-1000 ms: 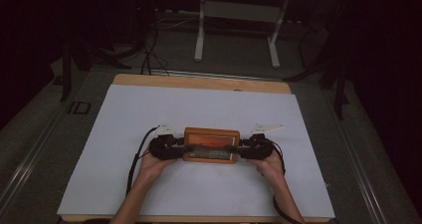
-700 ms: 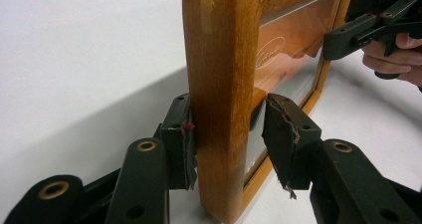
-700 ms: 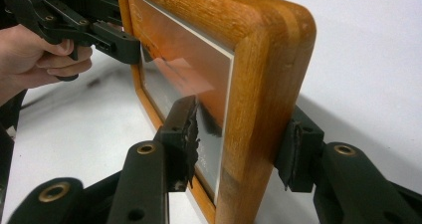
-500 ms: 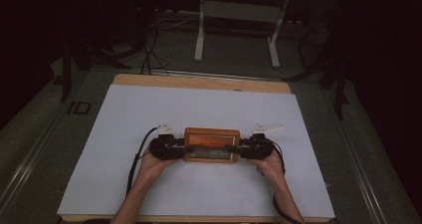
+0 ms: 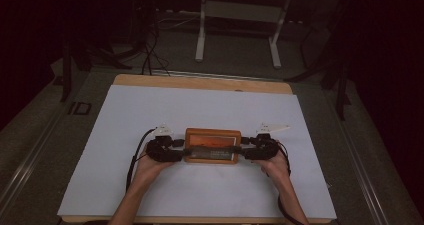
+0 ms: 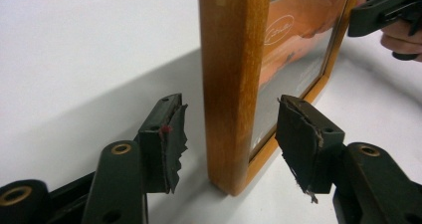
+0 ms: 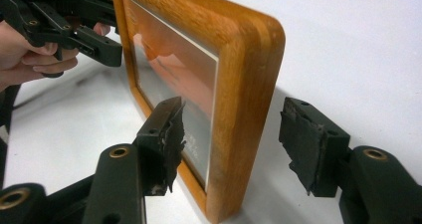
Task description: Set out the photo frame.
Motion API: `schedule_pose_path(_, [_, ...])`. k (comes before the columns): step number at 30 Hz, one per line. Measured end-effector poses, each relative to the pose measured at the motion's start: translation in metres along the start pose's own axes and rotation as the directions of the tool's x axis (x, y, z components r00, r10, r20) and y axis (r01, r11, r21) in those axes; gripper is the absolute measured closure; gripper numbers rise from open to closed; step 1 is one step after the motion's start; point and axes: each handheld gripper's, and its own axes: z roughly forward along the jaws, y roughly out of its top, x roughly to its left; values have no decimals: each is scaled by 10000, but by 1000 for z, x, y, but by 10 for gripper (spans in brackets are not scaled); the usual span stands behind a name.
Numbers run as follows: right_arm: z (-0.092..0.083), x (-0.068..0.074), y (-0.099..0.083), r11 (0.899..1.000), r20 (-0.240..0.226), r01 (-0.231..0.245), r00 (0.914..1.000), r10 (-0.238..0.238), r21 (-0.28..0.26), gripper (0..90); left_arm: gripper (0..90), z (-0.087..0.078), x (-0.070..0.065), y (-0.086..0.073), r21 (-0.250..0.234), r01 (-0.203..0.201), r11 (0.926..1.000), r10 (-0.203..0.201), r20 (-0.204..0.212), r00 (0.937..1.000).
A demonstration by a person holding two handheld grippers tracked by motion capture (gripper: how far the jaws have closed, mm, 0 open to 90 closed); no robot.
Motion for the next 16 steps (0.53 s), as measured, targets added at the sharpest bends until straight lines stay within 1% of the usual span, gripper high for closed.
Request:
schedule_pose_path(1, [0, 0, 0, 10000, 0, 0, 10000, 0, 0, 416, 426, 0, 0, 0, 0, 0, 10000, 0, 0, 10000])
schedule_pose_path(2, [-3, 1, 3, 9999, 19, 1, 10000, -1, 166, 411, 413, -6, 0, 0, -55, -24, 10000, 23, -155, 9999])
schedule_pose_path(3, [-3, 1, 3, 9999, 19, 1, 10000, -1, 166, 411, 407, -6, 0, 0, -55, -24, 10000, 23, -155, 9999])
schedule_pose_path(4, [-7, 2, 4, 9997, 28, 62, 10000, -62, 234, 409, 398, -12, 0, 0, -151, -90, 9998, 86, -282, 9996])
schedule_pose_path(5, [-7, 2, 4, 9997, 28, 62, 10000, -62, 234, 409, 390, -12, 0, 0, -151, -90, 9998, 86, -282, 9996])
schedule_pose_path(7, [-12, 2, 6, 9997, 23, 73, 10000, -73, 224, 406, 382, -19, 1, 1, -296, -101, 9995, 89, -405, 9991])
schedule_pose_path(8, [-17, 2, 6, 9997, 51, 115, 9999, -116, 223, 404, 369, -23, 2, 1, -343, -107, 9994, 86, -614, 9981])
schedule_pose_path(9, [-17, 2, 6, 9997, 51, 115, 9999, -116, 223, 404, 364, -23, 2, 1, -343, -107, 9994, 86, -614, 9981])
schedule_pose_path(10, [-21, 1, 6, 9996, 122, 136, 9998, -139, 256, 405, 362, -27, 6, 0, -276, -80, 9996, 54, -940, 9956])
schedule_pose_path(11, [-21, 1, 6, 9996, 122, 136, 9998, -139, 256, 405, 362, -27, 6, 0, -276, -80, 9996, 54, -940, 9956])
schedule_pose_path(12, [-26, -1, 6, 9992, 318, 183, 9993, -195, 362, 405, 360, -29, 10, -2, -196, -17, 9998, -8, -1286, 9917])
schedule_pose_path(13, [-26, -1, 6, 9992, 318, 183, 9993, -195, 362, 405, 359, -29, 10, -2, -196, -17, 9998, -8, -1286, 9917])
schedule_pose_path(14, [-31, -5, 4, 9988, 502, 213, 9985, -235, 440, 404, 356, -32, 15, -4, 61, -43, 10000, 55, -1996, 9799])
schedule_pose_path(15, [-31, -5, 4, 9988, 502, 213, 9985, -235, 440, 404, 353, -32, 15, -4, 61, -43, 10000, 55, -1996, 9799])
schedule_pose_path(16, [-34, -7, 3, 9987, 655, 187, 9976, -218, 477, 402, 353, -32, 17, -5, 314, -116, 9994, 191, -2509, 9678])
